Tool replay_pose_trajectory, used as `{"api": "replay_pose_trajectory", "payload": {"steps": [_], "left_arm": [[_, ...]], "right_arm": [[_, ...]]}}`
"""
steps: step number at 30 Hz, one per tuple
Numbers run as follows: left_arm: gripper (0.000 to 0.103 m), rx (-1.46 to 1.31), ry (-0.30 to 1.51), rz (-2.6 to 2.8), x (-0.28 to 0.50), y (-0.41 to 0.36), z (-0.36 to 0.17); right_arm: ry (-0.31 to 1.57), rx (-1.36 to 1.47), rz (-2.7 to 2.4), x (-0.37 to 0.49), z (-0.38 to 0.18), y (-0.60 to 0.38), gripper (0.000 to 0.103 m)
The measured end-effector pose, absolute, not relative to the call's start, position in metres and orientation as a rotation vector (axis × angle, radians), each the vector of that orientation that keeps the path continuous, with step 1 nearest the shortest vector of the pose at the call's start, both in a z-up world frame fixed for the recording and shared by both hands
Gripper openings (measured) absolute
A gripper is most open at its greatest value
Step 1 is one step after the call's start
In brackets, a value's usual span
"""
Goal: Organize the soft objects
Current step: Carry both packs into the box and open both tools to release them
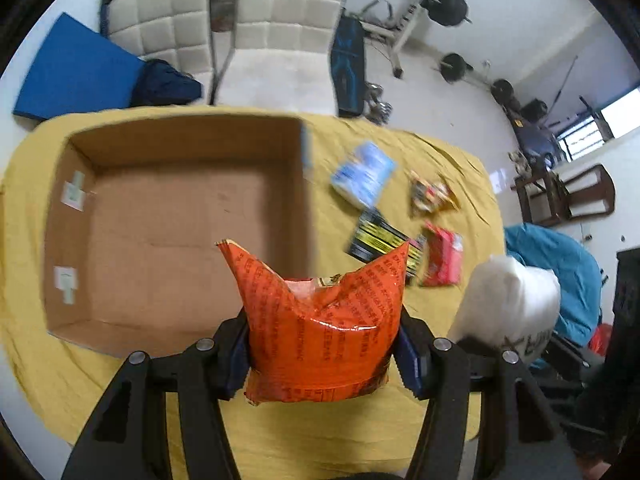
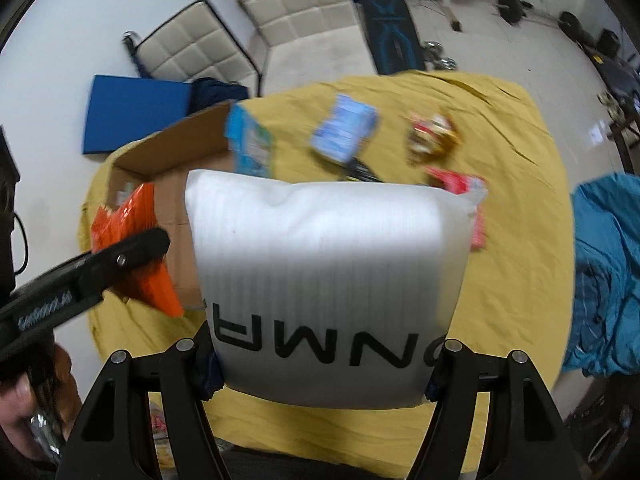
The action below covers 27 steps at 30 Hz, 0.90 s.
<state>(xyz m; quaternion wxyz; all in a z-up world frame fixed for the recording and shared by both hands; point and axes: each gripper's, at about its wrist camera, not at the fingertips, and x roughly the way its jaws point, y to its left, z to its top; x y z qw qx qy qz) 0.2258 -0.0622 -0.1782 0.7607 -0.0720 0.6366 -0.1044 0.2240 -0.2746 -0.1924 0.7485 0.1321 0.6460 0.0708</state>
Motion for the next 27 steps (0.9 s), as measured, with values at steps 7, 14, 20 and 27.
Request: {"api": "replay_pose_trajectory", "payload": {"steps": [7, 14, 20, 27], "left_arm": [[0.057, -0.133, 1.403, -0.159, 0.261, 0.03, -0.181], [0.057, -0.135, 1.493, -0.123, 0.307, 0.102, -0.227], [0.058, -0.168, 1.579, -0.154, 0.346, 0.124, -0.28], [0.059, -0.173, 1.672, -0.219, 0.369, 0.121, -0.33]], "right_arm": [[1.407, 0.278, 0.22, 0.27, -0.192, -0.176, 0.073], [1.462, 0.214, 0.216, 0.325, -0.236, -0.09, 0.073], [1.539, 0.133, 0.173, 0.365, -0.298, -0.053, 0.073], [1.588, 0.079, 0.113, 0.389, -0.341, -0.047, 0.074]]}}
